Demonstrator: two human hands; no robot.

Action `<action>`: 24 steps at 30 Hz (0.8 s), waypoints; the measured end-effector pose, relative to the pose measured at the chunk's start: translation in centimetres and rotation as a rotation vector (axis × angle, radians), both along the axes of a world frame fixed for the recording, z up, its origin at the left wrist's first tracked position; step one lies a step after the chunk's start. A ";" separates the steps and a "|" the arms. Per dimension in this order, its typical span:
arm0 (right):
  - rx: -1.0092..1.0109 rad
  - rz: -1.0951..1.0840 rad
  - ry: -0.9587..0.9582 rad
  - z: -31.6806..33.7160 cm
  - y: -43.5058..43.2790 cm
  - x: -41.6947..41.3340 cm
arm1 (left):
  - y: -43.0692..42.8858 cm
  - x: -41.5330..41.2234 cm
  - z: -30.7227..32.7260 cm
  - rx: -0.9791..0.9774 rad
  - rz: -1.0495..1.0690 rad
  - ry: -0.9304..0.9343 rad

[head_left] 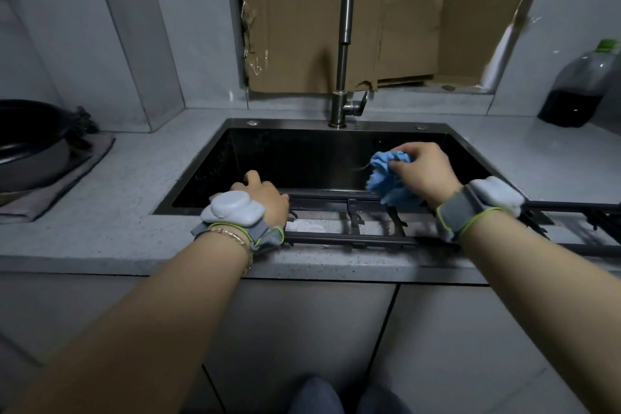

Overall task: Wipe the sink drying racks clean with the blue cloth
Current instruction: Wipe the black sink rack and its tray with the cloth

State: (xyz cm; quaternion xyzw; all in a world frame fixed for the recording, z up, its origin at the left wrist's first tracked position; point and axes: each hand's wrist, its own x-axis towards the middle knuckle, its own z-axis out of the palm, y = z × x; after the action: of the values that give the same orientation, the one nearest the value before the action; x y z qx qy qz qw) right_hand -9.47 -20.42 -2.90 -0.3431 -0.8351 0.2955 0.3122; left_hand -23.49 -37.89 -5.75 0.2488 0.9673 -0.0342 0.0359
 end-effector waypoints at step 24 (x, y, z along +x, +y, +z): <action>0.161 -0.180 -0.086 -0.6 1.4 4.1 | 0.4 -0.7 -0.7 0.001 0.042 0.042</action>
State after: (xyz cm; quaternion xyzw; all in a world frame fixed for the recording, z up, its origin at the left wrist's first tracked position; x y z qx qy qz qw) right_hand -5.41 -19.07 -3.48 -0.4030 -0.8346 0.1831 0.3278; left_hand -24.21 -37.51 -6.47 0.2279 0.9728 -0.0380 0.0159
